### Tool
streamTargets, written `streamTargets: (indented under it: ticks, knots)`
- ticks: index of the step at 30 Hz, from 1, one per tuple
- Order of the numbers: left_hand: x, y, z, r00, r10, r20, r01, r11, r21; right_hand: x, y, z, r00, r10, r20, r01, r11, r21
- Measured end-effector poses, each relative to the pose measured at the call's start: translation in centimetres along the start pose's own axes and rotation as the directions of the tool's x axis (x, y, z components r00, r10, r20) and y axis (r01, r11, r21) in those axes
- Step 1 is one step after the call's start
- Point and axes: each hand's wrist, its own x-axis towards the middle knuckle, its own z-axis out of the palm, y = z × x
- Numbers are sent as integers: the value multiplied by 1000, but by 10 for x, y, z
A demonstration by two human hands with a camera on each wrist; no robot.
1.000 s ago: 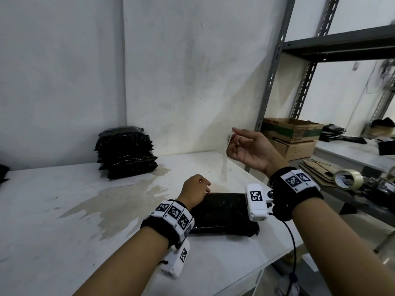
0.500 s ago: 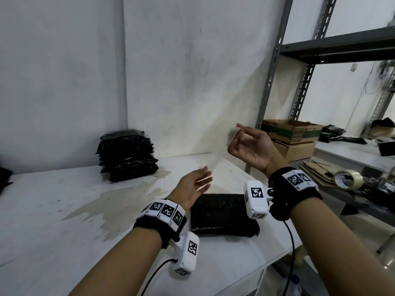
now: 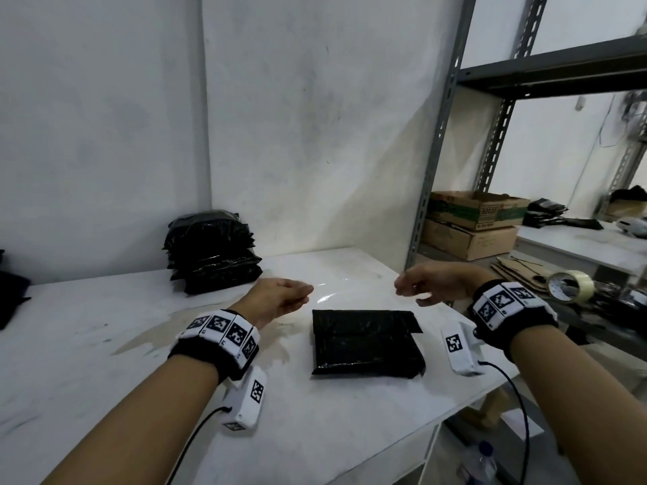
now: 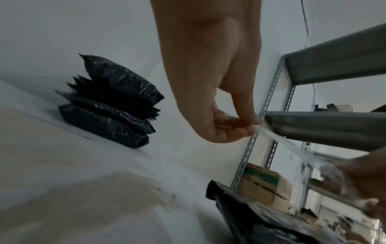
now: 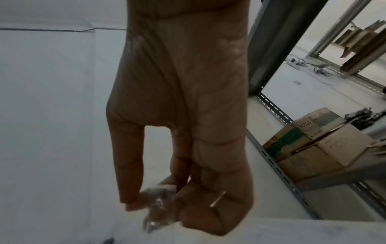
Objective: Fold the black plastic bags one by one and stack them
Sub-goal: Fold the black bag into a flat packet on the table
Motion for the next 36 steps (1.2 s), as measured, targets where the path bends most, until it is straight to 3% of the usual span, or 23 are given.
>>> streamTargets:
  ticks: [5,10,15,25,28,33,36]
  knots:
    - [0,-6,13,999,-14,-46,6,984,-178,6,12,-7,999,-43,6,41,984,174]
    - [-4,-13,26,994,53,-96,-61,995,-78,4,21,-12,995,-21,-94,21,1000,-1]
    - [-1,-20,33,982,85,-170,-92,995,-34,5,32,-9,996,-28,-85,53,949,310]
    - [2,-38,33,981,29,-194,-19,998,52,4,45,-6,991,65,-115,0,872,489]
    - [0,-43,32,983,11,-182,0,998,58,3,44,-1,987,123,-102,-65,894,443]
    - [2,-48,33,976,15,-216,8,995,104,3,50,2,981,89,-174,-31,950,309]
    - [4,-51,32,975,-6,-221,34,991,127,3,54,6,979,78,-187,-11,943,333]
